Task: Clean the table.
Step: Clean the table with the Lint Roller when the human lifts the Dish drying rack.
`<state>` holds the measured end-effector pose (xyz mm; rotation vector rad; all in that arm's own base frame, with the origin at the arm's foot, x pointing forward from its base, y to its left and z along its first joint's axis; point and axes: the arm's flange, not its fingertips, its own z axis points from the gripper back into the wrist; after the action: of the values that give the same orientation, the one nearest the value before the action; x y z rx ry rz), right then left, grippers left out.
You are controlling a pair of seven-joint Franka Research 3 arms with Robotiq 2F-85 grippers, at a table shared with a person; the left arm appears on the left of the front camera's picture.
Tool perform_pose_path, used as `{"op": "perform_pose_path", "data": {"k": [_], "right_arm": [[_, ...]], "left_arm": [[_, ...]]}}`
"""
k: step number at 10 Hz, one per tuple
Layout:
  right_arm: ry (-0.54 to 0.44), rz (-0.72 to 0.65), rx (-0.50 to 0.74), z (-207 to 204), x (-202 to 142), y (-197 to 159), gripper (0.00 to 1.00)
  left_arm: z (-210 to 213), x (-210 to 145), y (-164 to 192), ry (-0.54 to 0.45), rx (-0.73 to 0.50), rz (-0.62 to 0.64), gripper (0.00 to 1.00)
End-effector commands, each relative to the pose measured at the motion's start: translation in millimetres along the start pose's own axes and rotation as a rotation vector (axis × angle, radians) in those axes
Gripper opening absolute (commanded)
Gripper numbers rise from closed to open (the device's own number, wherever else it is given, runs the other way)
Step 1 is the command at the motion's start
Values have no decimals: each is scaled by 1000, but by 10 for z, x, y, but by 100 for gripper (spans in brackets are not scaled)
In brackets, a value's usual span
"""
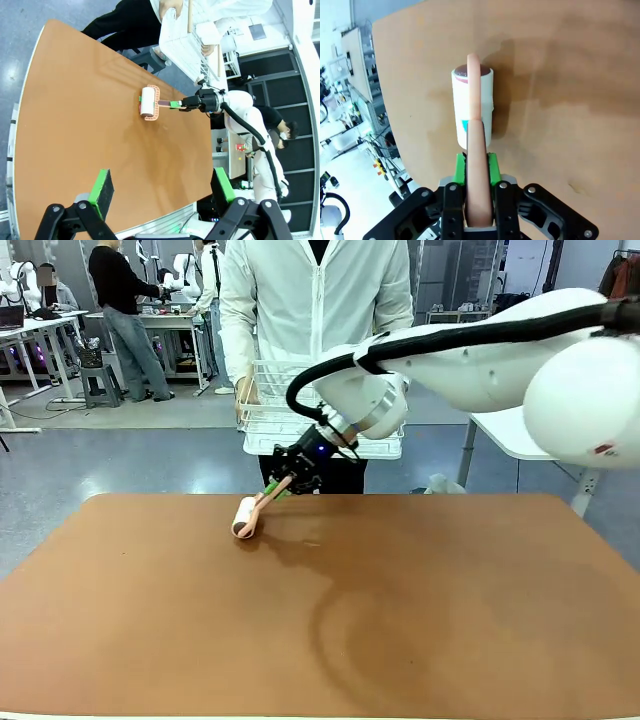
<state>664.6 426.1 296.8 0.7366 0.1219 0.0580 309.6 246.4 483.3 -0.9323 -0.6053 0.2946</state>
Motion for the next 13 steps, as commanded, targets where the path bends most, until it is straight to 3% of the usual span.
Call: {"op": "perform_pose_path", "data": {"k": [1, 5, 9, 13], "right_arm": [[83, 31, -50, -276, 129, 287, 21], [98, 84, -55, -399, 133, 652, 21], [17, 102, 16, 119, 8, 757, 21], [-39, 130, -85, 1003, -837, 626, 21]], "left_arm": [[31, -5, 3, -5, -21, -16, 100], [31, -5, 3, -5, -21, -16, 100], [31, -5, 3, -5, -21, -16, 100], [31, -5, 3, -5, -21, -16, 100]]}}
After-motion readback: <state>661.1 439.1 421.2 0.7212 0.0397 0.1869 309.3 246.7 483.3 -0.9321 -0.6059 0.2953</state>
